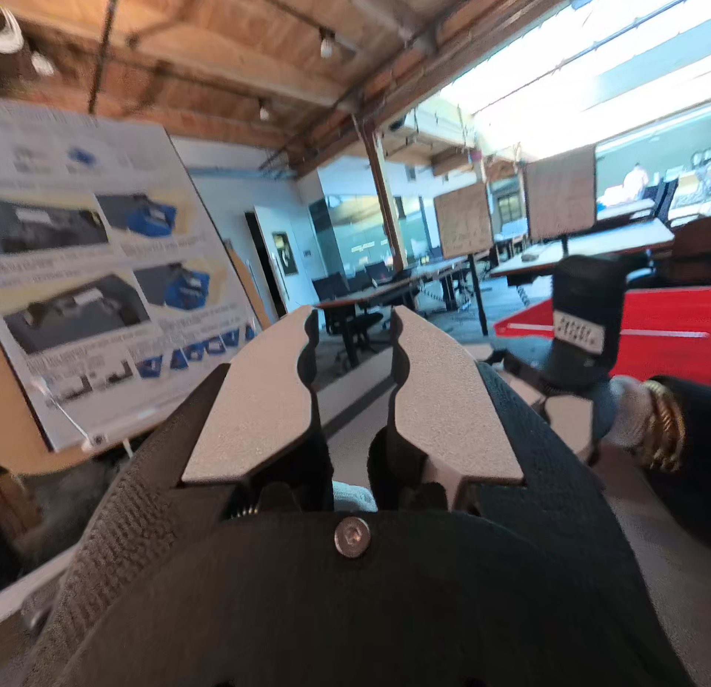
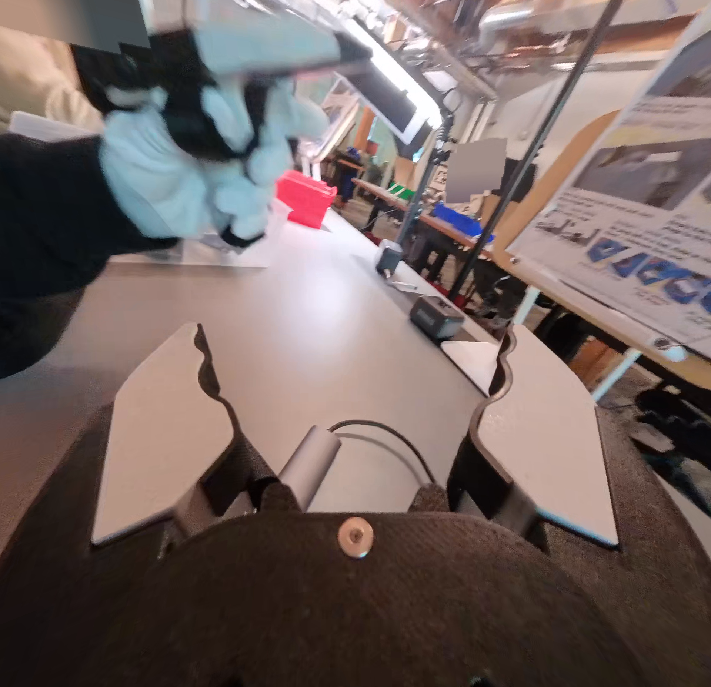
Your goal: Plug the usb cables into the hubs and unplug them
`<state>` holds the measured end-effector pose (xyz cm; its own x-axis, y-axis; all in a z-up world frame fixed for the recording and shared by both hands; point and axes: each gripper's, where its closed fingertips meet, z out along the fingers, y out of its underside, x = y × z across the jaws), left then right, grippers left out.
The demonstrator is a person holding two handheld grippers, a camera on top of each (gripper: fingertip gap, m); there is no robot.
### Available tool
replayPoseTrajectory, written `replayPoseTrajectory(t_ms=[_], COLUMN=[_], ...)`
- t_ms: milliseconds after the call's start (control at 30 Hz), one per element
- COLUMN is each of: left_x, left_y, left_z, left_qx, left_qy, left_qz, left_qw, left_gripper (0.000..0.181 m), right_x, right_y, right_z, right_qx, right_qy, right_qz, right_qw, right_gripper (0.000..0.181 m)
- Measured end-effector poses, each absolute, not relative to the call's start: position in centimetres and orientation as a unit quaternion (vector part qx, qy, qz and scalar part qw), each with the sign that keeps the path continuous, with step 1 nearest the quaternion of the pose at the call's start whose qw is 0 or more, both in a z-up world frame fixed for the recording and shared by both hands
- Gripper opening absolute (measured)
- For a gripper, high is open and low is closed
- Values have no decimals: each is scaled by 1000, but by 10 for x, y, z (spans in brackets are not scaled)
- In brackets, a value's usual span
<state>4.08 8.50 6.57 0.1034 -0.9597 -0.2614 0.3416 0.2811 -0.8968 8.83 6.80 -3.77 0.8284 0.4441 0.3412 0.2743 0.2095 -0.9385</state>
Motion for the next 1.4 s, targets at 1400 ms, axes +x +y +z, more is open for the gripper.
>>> replayPoseTrajectory(t_ms=[1400], left_x=[-371], left_y=[215], left_z=[-68], left_qx=[-698], left_qy=[648], left_qz=[230], left_qw=[198], left_gripper=[3], right_x=[110], right_y=[58], right_z=[-2], right_qx=[-585], right_qy=[-233], right_qz=[46], right_qw=[776], right_gripper=[128])
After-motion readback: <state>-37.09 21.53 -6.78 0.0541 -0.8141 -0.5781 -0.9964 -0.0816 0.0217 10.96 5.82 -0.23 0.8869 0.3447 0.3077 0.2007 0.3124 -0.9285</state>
